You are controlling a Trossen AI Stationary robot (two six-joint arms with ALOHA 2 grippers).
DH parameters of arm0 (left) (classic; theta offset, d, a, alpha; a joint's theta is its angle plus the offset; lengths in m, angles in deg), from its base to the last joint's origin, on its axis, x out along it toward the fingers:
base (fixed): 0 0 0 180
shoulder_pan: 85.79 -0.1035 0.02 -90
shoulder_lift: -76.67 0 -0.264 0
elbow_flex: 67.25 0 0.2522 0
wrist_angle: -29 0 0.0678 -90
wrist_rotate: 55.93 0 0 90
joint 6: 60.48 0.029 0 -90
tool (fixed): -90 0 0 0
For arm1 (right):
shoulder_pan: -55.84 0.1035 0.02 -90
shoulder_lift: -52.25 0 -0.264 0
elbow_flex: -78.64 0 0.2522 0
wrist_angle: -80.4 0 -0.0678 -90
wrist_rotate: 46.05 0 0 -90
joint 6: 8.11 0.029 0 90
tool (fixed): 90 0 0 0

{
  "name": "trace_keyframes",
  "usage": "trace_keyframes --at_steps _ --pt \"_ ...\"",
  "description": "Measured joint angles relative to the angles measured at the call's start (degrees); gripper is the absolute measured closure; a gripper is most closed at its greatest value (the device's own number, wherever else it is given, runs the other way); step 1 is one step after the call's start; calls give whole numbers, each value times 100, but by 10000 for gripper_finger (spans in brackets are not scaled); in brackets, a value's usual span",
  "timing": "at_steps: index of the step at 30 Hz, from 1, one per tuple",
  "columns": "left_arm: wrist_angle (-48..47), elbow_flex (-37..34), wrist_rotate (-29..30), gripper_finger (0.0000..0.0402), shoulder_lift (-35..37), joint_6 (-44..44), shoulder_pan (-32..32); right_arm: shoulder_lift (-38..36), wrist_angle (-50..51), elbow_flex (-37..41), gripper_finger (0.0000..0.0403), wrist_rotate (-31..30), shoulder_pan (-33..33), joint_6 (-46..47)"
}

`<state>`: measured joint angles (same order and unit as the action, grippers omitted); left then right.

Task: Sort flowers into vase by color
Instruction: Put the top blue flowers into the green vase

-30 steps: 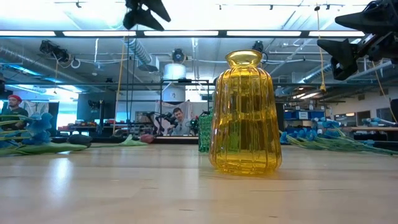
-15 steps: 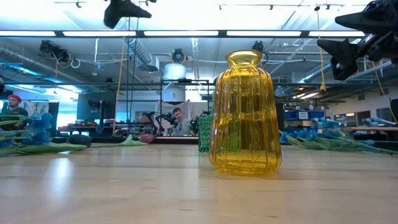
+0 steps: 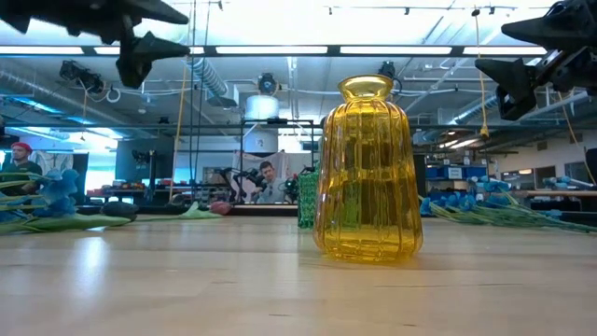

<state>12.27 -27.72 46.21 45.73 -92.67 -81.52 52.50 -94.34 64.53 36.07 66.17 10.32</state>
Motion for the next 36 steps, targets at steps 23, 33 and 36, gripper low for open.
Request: trace_keyframes --at_steps 23,33,36 --pt "2664 -1775 -128 193 171 647 342 2 -878 1 153 -965 0 278" --pt "2622 -1831 -745 193 118 1435 342 0 -2710 -1 153 -1367 2 39" --pt "2412 -1831 -903 193 -2 1645 343 7 -2554 -1 153 -1753 2 -455"
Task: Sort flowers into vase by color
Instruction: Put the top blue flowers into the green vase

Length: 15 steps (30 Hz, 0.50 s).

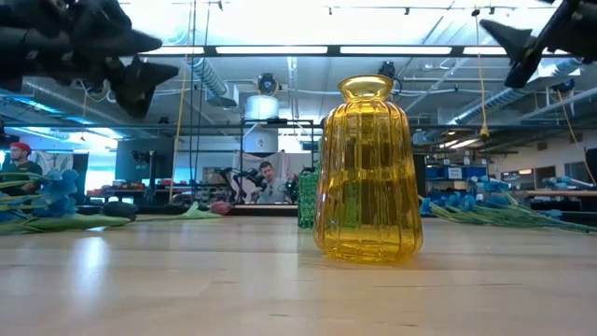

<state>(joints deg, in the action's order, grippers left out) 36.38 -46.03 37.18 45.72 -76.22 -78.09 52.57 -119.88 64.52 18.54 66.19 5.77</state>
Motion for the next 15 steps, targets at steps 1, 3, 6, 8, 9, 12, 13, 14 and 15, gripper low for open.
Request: trace_keyframes --at_steps 1,3,6,8,9,12,13,14,15 --pt "-74 0 -16 193 -61 27 -2 16 17 0 153 -48 -2 -154" --pt "-227 0 -110 193 -177 49 -2 62 42 1 153 -49 0 -289" --pt "-296 0 -349 193 -388 94 -2 186 67 0 153 -275 0 -220" --pt "-282 0 -580 193 -530 287 -2 288 69 2 153 -576 0 -16" --pt "-269 0 -668 193 -589 385 -2 362 67 2 153 -681 -2 83" --pt "-176 0 -836 193 -714 502 -2 618 70 0 153 -809 0 326" --pt "-117 0 -836 193 -743 504 -2 710 68 0 153 -912 0 425" --pt "-85 0 -836 193 -754 504 -2 799 69 0 153 -1040 0 506" --pt "-40 0 -836 193 -775 504 -2 884 65 0 153 -1159 0 614"
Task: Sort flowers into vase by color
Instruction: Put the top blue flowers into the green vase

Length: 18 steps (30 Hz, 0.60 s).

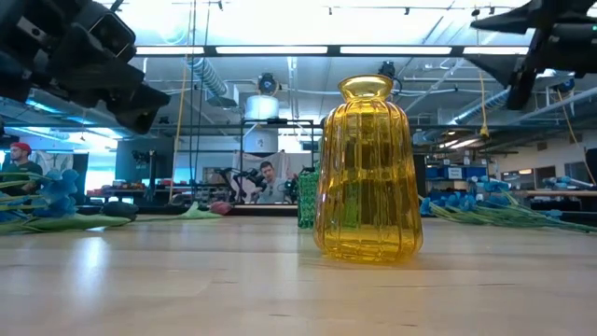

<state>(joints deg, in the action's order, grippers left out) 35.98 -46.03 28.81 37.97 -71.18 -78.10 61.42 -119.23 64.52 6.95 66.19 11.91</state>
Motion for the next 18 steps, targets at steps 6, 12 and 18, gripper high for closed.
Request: trace_keyframes --at_steps 6,12,18 --pt "-92 0 -112 193 -98 2 0 443 -3 0 153 75 1 -304" --pt "-130 -2 -251 193 -276 0 0 798 -121 -105 154 103 -2 -572" --pt "-75 -2 -251 193 -336 0 0 1590 808 -864 154 333 -2 -1154"
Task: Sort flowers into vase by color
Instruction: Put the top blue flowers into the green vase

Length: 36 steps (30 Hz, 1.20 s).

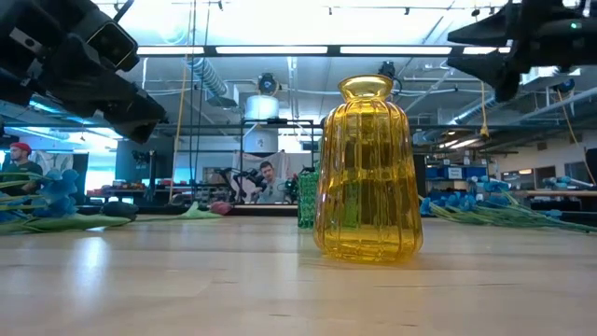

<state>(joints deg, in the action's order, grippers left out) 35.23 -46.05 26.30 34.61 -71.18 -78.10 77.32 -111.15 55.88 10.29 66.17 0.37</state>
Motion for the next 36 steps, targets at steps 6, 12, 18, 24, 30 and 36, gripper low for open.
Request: trace_keyframes --at_steps 6,12,18,24,30,36 --pt "37 0 2 193 2 -2 0 1198 2164 -1245 158 -263 -41 197" --pt "57 0 4 193 2 -2 0 2249 3518 -2179 158 27 -336 710" --pt "295 0 4 193 2 -4 0 2772 4136 -2544 162 386 -643 1576" --pt "259 0 -60 193 2 -4 0 3218 5789 -3144 163 825 -1010 2482" --pt "286 0 -67 193 2 2 0 3656 7601 -3958 163 1178 -1425 3346" --pt "287 0 -23 193 2 9 0 3954 8797 -4347 163 1646 -1827 4639"
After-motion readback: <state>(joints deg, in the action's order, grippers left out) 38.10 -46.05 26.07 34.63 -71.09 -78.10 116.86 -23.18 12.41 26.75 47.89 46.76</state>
